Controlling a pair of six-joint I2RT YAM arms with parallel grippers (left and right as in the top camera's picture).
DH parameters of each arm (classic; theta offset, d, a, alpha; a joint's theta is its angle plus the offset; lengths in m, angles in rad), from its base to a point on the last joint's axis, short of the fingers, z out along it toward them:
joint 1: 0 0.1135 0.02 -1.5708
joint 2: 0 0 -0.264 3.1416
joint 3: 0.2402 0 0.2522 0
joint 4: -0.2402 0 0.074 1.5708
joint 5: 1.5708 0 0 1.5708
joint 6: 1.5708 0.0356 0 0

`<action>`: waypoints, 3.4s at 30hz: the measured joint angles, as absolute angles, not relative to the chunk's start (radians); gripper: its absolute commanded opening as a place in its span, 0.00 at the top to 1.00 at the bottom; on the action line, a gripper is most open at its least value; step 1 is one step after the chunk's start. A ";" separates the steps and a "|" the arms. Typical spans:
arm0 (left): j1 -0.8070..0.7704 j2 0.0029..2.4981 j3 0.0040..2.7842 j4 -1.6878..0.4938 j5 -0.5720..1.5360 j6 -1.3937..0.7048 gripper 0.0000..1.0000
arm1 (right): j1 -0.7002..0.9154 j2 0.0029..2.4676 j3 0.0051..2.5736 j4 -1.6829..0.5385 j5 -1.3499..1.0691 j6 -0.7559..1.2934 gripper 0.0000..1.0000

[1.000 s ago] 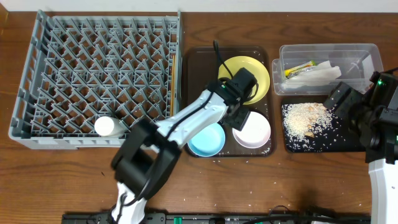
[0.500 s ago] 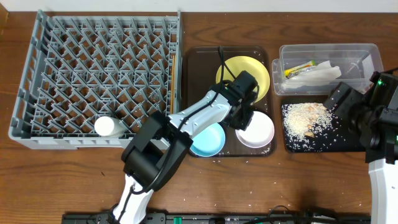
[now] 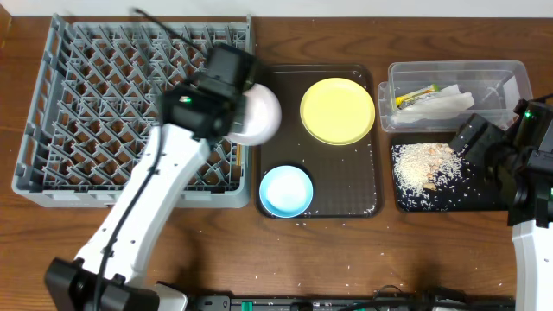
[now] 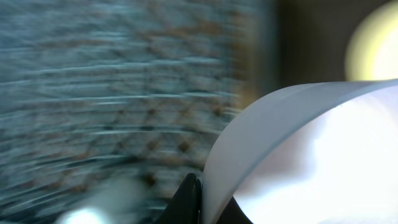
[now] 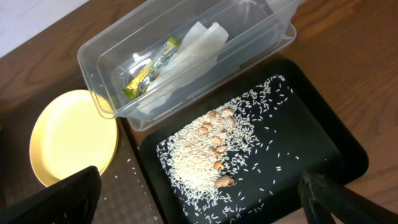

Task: Sort waste into correct bins and load items into the dishwasher
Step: 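Reach the left gripper to the white bowl and grasp its rim, then carry the white bowl with the left gripper and set it in the rack, then grasp the light-blue bowl rim with the left gripper and lift it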

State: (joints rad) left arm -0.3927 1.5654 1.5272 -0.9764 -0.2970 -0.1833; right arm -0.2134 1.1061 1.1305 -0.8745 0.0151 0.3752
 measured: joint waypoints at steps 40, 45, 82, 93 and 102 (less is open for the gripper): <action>-0.474 2.025 1.495 -0.900 -0.958 -0.187 0.45 | -0.213 1.106 1.131 -0.875 0.015 0.375 0.01; -0.470 1.923 1.496 -0.897 -0.663 -0.190 0.80 | -0.213 1.106 1.131 -0.875 0.015 0.375 0.01; -0.086 1.796 1.450 -0.749 0.215 -0.147 0.92 | -0.213 1.106 1.131 -0.875 0.015 0.375 0.01; -0.107 1.789 1.450 -0.797 0.290 -0.137 0.83 | -0.213 1.106 1.131 -0.875 0.015 0.375 0.01; -0.353 1.557 1.460 -0.931 0.286 -0.134 0.92 | -0.213 1.106 1.131 -0.875 0.015 0.375 0.01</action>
